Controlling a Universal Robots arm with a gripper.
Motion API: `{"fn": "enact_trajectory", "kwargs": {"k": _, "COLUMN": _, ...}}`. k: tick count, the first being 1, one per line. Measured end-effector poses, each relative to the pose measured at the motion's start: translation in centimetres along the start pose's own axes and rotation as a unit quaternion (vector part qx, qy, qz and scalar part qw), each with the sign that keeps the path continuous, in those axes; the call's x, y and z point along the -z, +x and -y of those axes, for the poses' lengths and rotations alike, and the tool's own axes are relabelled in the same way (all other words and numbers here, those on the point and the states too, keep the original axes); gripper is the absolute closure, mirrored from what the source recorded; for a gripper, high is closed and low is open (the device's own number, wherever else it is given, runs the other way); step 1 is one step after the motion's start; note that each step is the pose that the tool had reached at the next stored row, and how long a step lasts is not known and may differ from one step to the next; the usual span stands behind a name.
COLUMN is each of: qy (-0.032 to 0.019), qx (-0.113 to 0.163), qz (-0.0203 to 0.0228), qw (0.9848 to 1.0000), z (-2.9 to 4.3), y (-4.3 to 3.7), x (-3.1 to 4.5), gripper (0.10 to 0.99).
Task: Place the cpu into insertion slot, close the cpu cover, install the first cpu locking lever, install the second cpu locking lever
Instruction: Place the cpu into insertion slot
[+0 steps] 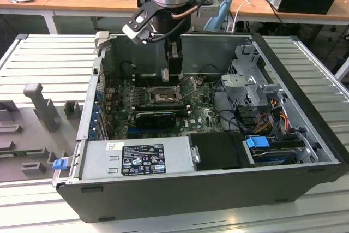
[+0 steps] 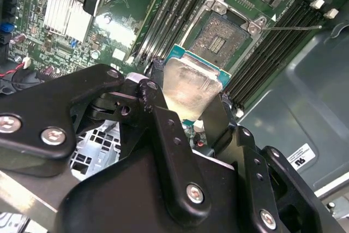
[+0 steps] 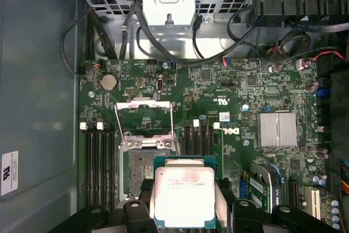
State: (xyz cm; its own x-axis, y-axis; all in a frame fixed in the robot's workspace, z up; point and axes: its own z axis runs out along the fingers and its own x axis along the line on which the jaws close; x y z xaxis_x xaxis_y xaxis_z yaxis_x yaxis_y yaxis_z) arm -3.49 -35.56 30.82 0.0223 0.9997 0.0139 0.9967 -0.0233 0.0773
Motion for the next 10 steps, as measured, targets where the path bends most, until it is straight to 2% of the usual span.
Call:
{"fn": "enact_trajectory", "kwargs": {"k": 8, "qy": 0.0005, "qx": 0.000, "qz": -0.0003, "qw": 1.0000, "z": 0.03, "y": -0.01, "x": -0.40, "gripper": 0.561}}
{"fn": "enact_trajectory", "kwargs": {"k": 10, "qy": 0.0019, "qx": 0.000, "qz": -0.0003, "qw": 1.0000, "z": 0.05, "y": -0.01, "x": -0.61, "gripper": 0.561}}
